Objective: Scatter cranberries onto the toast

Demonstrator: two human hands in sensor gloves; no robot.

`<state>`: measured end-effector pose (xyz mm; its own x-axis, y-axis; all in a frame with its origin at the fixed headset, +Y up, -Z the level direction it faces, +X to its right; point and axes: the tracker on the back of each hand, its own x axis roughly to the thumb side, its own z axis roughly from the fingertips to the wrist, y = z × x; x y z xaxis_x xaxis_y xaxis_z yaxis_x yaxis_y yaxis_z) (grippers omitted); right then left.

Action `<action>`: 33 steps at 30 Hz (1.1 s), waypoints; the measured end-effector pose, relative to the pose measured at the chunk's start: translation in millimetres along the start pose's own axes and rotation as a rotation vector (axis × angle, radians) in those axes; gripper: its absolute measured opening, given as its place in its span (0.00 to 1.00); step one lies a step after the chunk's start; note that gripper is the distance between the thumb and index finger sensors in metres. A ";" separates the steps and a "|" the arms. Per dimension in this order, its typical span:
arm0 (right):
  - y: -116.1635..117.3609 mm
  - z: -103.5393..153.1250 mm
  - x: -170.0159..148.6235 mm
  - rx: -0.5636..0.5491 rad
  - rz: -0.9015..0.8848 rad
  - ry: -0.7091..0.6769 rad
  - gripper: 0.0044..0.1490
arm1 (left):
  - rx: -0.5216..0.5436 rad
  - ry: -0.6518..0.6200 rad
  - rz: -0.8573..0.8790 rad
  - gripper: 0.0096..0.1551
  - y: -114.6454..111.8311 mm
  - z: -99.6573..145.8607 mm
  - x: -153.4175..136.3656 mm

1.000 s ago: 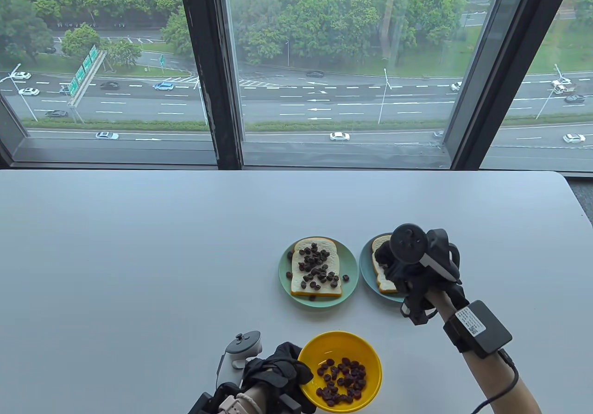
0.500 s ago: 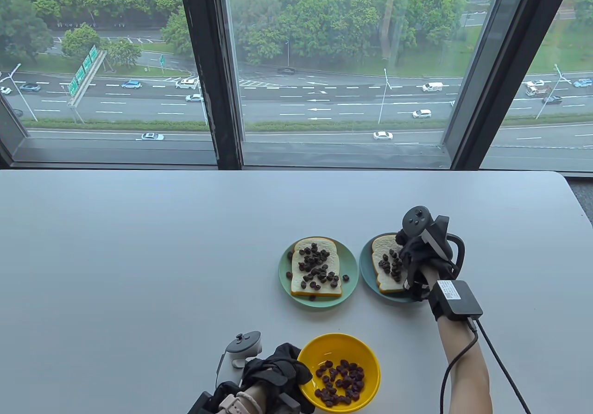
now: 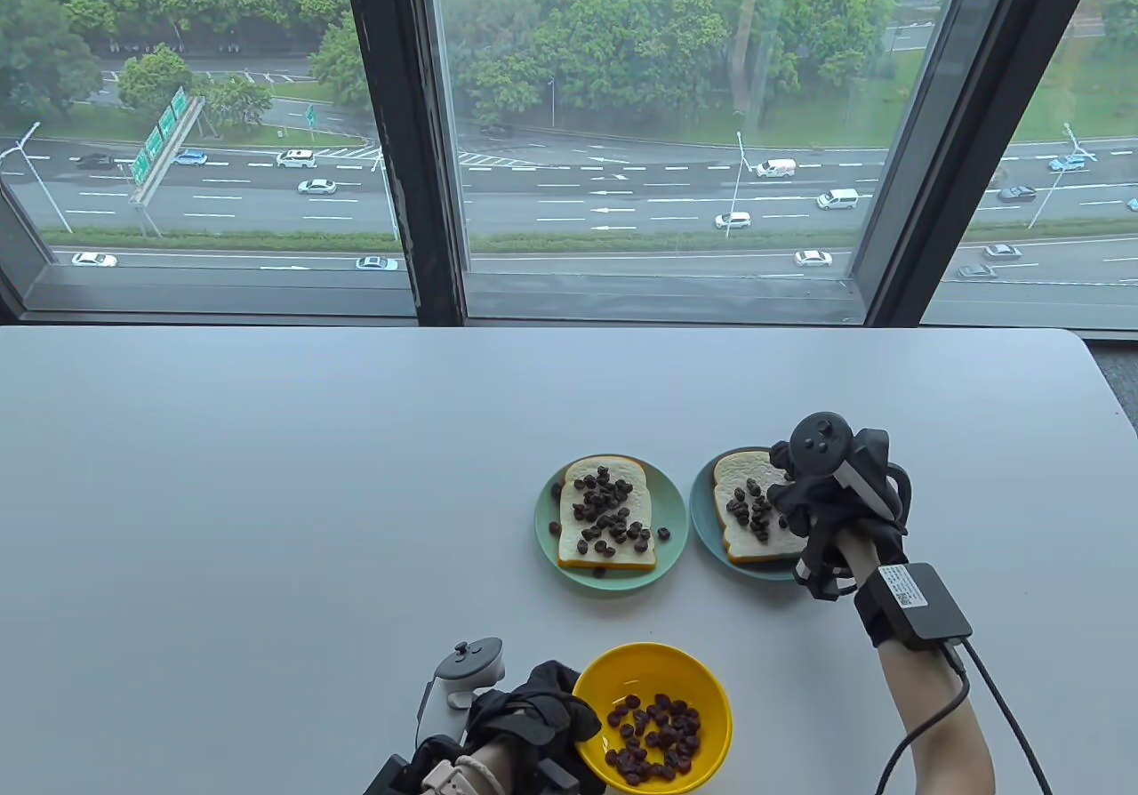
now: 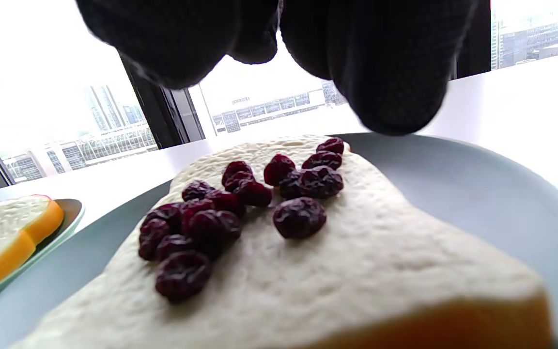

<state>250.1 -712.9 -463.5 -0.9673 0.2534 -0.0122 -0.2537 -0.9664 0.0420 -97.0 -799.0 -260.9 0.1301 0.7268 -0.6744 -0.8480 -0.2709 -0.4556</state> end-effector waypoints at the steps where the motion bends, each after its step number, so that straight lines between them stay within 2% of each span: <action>1: -3.0 7.5 5.0 0.000 0.009 -0.034 0.39 | 0.001 -0.002 -0.002 0.32 0.0 0.0 0.3; 3: -8.3 28.9 20.5 0.016 0.007 -0.138 0.41 | 0.003 -0.006 -0.003 0.32 0.2 -0.4 0.9; 6: -11.4 69.5 52.5 0.100 -0.048 -0.325 0.43 | 0.010 -0.017 -0.007 0.32 0.2 -0.4 1.9; 11: 1.4 139.7 110.1 0.376 -0.095 -0.611 0.46 | 0.014 -0.043 -0.025 0.32 -2.0 3.4 4.8; 13: 9.1 157.8 125.1 0.451 -0.025 -0.673 0.48 | 0.016 -0.055 -0.031 0.32 -2.6 5.2 6.3; 17: 24.7 177.0 140.3 0.517 0.143 -0.699 0.50 | 0.030 -0.056 -0.045 0.32 -3.9 6.4 6.1; 20: 39.9 185.6 144.5 0.618 0.156 -0.686 0.51 | 0.029 -0.087 -0.005 0.32 -5.8 7.3 7.4; 22: 47.6 191.2 148.7 0.643 0.130 -0.711 0.52 | 0.055 -0.099 -0.014 0.32 -6.3 9.4 8.7; 25: 54.3 196.5 156.9 0.634 0.152 -0.777 0.51 | 0.069 -0.123 -0.018 0.33 -5.8 12.8 7.2; 28: 56.0 197.0 164.0 0.554 0.205 -0.789 0.51 | 0.047 -0.136 0.026 0.33 -7.0 14.4 5.6; 33: 57.2 205.8 175.5 0.222 0.382 -0.882 0.47 | 0.043 -0.160 0.047 0.33 -6.8 14.1 7.3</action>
<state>65.6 -714.7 -257.6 -0.6154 -0.0455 0.7869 0.1690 -0.9827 0.0753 -97.4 -783.0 -254.6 0.0098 0.8060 -0.5919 -0.8726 -0.2821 -0.3987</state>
